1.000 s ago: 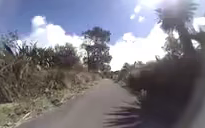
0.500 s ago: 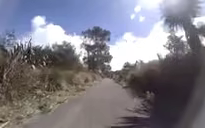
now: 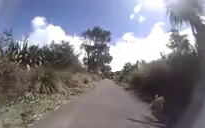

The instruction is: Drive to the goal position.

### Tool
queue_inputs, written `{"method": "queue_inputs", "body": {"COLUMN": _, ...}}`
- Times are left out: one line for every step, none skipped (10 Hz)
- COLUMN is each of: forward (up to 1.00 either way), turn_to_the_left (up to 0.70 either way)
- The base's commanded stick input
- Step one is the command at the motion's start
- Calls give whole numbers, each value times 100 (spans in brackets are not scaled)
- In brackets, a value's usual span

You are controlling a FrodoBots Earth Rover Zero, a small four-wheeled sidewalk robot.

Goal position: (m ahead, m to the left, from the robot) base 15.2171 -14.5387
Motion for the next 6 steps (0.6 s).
{"method": "queue_inputs", "body": {"forward": 85, "turn_to_the_left": 0}}
{"method": "queue_inputs", "body": {"forward": 85, "turn_to_the_left": 0}}
{"method": "queue_inputs", "body": {"forward": 85, "turn_to_the_left": 0}}
{"method": "queue_inputs", "body": {"forward": 85, "turn_to_the_left": 0}}
{"method": "queue_inputs", "body": {"forward": 85, "turn_to_the_left": 0}}
{"method": "queue_inputs", "body": {"forward": 85, "turn_to_the_left": 0}}
